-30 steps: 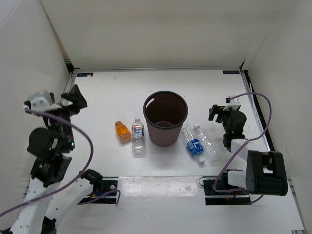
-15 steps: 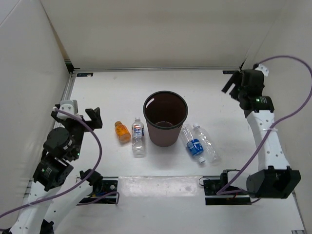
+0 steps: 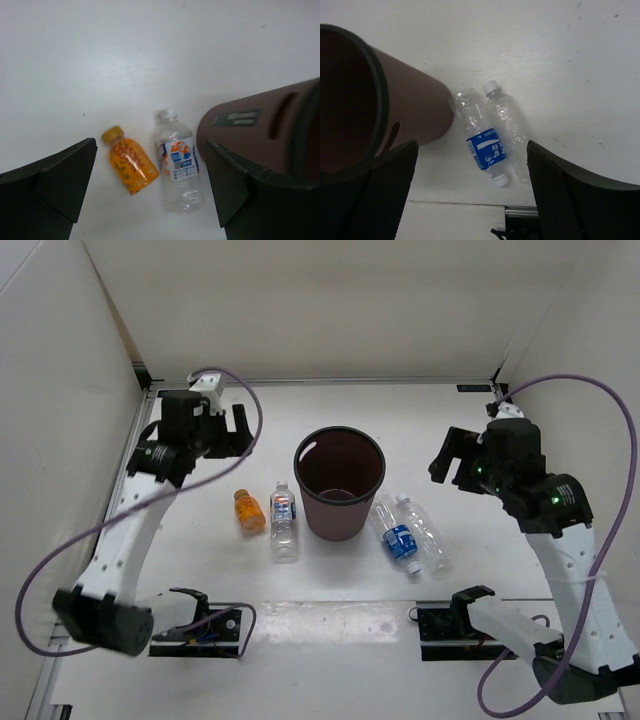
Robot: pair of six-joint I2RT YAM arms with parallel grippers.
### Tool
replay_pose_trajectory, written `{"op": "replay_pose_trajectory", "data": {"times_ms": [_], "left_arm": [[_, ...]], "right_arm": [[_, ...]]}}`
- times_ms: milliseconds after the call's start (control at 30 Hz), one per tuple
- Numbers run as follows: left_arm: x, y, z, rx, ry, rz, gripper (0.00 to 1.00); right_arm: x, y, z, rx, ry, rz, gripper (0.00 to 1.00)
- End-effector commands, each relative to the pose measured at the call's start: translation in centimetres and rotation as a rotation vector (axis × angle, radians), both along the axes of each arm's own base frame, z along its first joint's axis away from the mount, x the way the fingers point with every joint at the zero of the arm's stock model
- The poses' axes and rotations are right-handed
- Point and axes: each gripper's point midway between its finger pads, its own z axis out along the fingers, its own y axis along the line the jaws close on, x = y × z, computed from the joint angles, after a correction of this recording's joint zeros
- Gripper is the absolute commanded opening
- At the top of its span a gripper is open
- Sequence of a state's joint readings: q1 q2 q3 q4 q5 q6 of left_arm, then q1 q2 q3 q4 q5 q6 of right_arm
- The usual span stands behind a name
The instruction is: Put the plastic bottles in the bin
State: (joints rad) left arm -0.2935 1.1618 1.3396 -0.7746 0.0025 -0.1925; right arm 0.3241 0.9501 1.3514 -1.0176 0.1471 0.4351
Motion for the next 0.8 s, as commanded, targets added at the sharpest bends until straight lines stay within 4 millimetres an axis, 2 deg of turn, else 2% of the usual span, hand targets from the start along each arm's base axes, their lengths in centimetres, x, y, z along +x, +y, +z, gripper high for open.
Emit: {"op": "replay_pose_trajectory", "data": {"times_ms": [0,33,167,200,300,433,533,567,600,633,667,700,767], "left_arm": [[-1.9,-0.5,-3.1,-0.314,0.213,-0.054,1.0],[-1.4,0.6,-2.6,-0.348,0.176,-0.034,1.0],[-1.8,1.5,-2.5,-0.314,0.157,-0.005,1.0],[-1.9,1.6,-2.5,-0.309,0.154,0.001,1.0],[-2.1,1.5,-2.7,-0.295,0.161,-0.005,1.0],[-2.6,2.2,-2.4,-0.264,0.138,0.027,1.0],[-3.0,3.3,-2.1,-0.223,0.104,0.069,1.0],[-3.1,3.8,-1.9,-0.191,0.09,0.087,1.0],[-3.9,4.2,-1.5,-0.167,0.073,0.098,1.0],[-4.0,5.2,-1.6,-0.125,0.061,0.144,1.0],[-4.6,5.3,-1.7,-0.091,0.059,0.143,1.0],[-5.1,6.5,-1.2,-0.025,0.023,0.2,1.0],[-6.7,6.7,-0.8,0.03,-0.021,0.202,1.0]], "right_arm": [[-0.9,-3.4,-1.2,-0.207,0.109,-0.145,0.9],[-1.2,-4.0,-1.6,-0.247,0.132,-0.164,0.9],[-1.7,-4.2,-2.7,-0.235,0.146,-0.182,0.9],[-2.0,-4.4,-3.5,-0.245,0.164,-0.17,0.9],[-1.9,-3.7,-3.1,-0.18,0.125,-0.128,0.9],[-2.3,-3.3,-2.6,-0.182,0.087,-0.094,0.9],[-2.6,-3.5,-2.4,-0.207,0.064,-0.097,0.81],[-2.7,-3.5,-2.5,-0.211,0.065,-0.096,0.71],[-2.7,-3.4,-2.5,-0.209,0.062,-0.092,0.43],[-2.7,-2.8,-2.8,-0.204,0.067,-0.052,0.33],[-2.6,-3.2,-2.9,-0.205,0.076,-0.085,0.9],[-2.7,-4.3,-3.3,-0.213,0.108,-0.159,0.9],[-2.8,-5.8,-3.6,-0.208,0.148,-0.233,0.9]]}}
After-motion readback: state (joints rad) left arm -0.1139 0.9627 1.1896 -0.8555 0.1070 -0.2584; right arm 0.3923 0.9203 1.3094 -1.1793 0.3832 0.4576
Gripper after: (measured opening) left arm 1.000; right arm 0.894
